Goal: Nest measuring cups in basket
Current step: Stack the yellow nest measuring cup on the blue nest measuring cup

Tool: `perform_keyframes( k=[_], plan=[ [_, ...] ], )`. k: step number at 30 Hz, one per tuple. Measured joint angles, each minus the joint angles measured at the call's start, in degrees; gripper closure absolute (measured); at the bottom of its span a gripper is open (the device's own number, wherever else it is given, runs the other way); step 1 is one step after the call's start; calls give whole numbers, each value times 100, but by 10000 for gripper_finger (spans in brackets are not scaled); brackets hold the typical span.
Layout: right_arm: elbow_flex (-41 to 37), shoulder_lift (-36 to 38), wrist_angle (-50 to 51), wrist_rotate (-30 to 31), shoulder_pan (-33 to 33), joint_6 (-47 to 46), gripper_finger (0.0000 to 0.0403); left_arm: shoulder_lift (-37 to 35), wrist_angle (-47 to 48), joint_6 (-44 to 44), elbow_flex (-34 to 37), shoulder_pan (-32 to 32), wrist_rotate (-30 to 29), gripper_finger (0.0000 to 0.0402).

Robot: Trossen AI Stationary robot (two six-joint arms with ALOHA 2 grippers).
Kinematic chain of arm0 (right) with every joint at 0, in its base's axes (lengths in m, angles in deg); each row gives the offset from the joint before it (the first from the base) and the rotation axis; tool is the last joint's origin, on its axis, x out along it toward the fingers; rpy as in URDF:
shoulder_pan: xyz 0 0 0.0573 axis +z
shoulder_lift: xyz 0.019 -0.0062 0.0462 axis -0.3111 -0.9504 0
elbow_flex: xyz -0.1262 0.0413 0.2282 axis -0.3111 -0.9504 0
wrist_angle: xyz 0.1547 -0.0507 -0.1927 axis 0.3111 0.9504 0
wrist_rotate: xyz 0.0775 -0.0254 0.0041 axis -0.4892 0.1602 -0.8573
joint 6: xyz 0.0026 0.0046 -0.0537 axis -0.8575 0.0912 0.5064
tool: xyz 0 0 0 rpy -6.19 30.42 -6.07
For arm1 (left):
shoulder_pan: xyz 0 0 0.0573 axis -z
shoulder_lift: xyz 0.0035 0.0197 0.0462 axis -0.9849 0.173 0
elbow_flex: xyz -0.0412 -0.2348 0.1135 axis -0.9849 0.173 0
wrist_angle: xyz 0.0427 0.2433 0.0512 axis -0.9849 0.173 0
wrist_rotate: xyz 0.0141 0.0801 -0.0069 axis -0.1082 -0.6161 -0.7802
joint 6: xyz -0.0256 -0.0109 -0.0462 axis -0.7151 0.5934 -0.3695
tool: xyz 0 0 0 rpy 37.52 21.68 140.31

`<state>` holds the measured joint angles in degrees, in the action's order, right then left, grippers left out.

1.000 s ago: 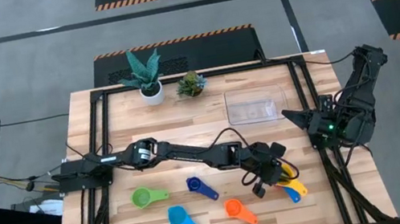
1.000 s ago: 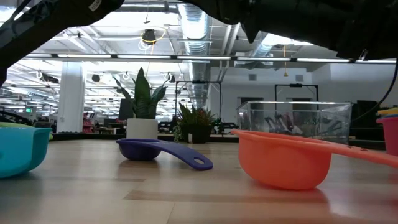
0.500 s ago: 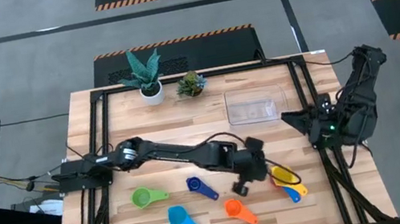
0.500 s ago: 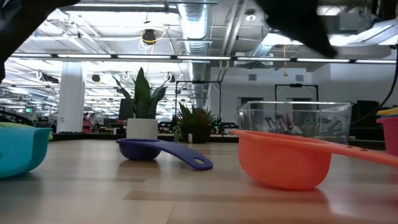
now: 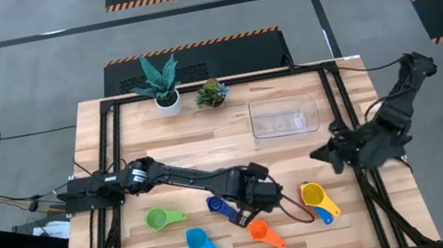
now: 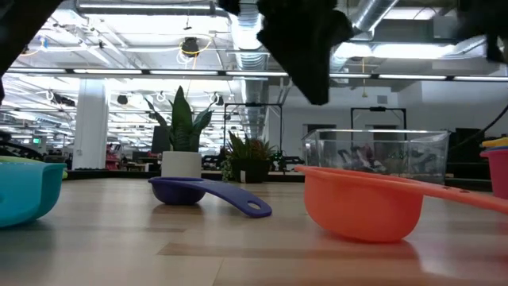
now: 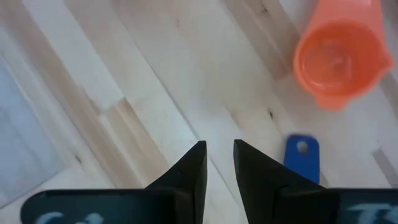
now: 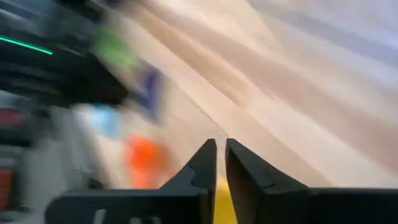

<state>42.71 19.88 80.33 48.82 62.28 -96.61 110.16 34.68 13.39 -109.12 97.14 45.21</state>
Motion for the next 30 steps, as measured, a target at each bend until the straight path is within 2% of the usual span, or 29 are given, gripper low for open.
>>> perform_keyframes(
  k=[3,5,8,11,16,21,30],
  plan=[
    [-2,-362,942,-1225,-291,-939,362,-85,200,5,0,65,-176,333],
    [-2,-646,1262,-1567,-415,-1208,377,-125,308,-64,-2,66,-246,333],
    [2,-1106,1375,-1644,-500,-1369,395,-130,608,-243,-2,54,-364,333],
    [172,-1694,1599,-1843,-552,-1460,394,-162,971,-338,-2,37,-449,333],
    [846,-2768,2582,-2489,-461,-1629,391,-279,1387,-370,-2,43,-515,333],
    [1489,-3444,2713,-2490,-118,-1695,390,-519,1639,-399,-2,37,-519,333],
    [1574,-4180,2499,-2587,863,-3499,391,-1195,1853,-608,194,26,-549,333]
  ],
)
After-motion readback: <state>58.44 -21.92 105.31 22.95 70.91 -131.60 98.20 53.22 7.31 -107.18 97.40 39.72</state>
